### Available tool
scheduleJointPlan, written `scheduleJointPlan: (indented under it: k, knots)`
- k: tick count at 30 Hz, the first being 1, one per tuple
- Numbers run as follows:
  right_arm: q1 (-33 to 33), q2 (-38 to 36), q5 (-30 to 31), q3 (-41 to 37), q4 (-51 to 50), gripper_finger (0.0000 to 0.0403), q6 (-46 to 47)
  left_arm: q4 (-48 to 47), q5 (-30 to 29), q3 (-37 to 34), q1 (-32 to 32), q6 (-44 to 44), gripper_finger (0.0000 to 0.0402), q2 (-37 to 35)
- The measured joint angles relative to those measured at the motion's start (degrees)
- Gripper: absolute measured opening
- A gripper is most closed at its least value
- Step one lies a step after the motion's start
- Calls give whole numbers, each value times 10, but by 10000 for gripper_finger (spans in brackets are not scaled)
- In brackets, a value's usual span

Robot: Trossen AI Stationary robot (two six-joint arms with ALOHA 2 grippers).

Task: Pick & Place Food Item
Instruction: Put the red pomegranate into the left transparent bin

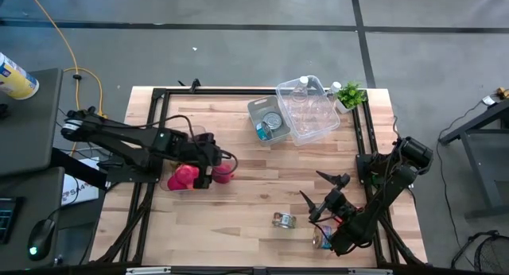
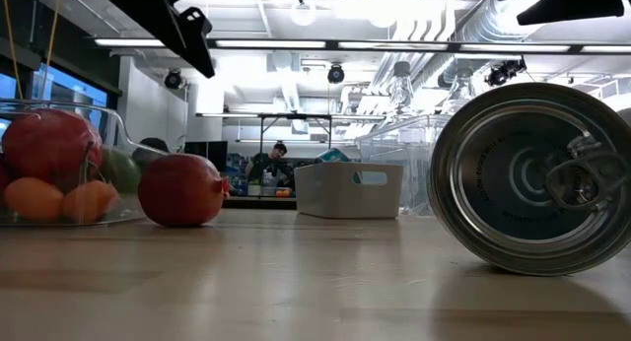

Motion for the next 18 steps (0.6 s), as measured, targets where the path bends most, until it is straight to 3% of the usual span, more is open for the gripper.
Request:
scheduleJointPlan:
  k: [18]
  knots:
    - [0,0,5,0,9,396,-8,21,17,0,2,30,370,9]
